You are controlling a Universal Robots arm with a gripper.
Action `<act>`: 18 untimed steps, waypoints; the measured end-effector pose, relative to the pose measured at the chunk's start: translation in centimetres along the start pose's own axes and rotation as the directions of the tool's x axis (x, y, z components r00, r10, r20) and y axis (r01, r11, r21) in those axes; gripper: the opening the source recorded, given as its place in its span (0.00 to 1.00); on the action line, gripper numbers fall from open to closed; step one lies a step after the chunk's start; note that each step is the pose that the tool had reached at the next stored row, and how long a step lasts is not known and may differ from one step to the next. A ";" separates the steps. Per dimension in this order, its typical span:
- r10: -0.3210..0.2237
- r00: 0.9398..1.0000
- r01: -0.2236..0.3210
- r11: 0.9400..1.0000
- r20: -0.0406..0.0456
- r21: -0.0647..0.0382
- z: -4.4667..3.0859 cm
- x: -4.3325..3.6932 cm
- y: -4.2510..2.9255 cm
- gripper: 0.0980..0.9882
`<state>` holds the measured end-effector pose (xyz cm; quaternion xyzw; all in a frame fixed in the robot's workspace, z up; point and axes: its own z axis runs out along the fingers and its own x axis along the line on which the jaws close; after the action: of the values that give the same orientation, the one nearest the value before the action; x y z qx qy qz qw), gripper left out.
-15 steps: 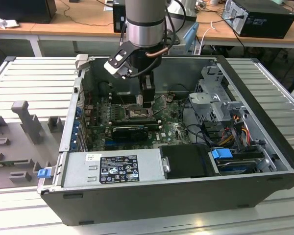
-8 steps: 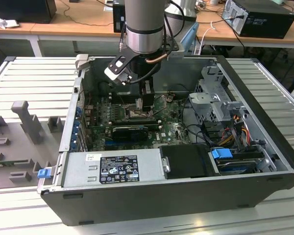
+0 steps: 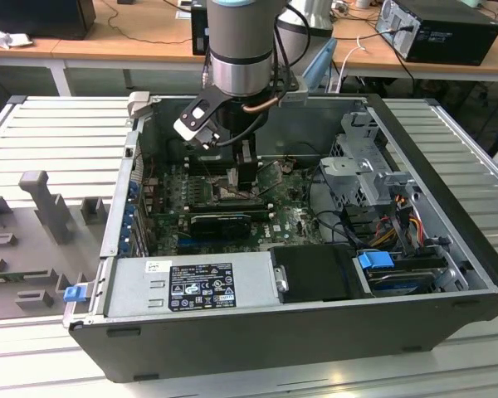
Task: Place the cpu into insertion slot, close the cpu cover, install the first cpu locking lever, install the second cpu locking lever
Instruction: 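Place the cpu into insertion slot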
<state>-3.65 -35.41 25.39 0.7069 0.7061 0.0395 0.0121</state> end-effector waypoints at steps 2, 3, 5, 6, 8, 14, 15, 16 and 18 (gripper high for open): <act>0.003 1.000 -0.003 1.000 0.000 0.000 0.31 0.11 -0.16 0.49; 0.003 1.000 -0.003 1.000 0.000 0.000 0.41 0.21 -0.16 0.49; 0.003 1.000 -0.003 1.000 0.000 0.000 0.65 0.76 -0.18 0.49; 0.003 1.000 -0.003 1.000 0.000 0.000 0.71 0.96 -0.19 0.49; 0.003 1.000 -0.003 1.000 0.000 0.000 0.93 1.40 -0.20 0.49; 0.015 1.000 -0.015 1.000 0.001 -0.001 1.66 1.70 -0.97 0.49; 0.015 1.000 -0.015 1.000 0.001 -0.001 1.80 2.15 -1.03 0.49; 0.015 1.000 -0.015 1.000 0.001 -0.001 1.87 2.36 -1.04 0.49; 0.015 1.000 -0.015 1.000 0.001 -0.001 2.21 2.78 -1.11 0.49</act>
<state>-4.60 -32.54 23.21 0.7121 0.7008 0.0396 0.0123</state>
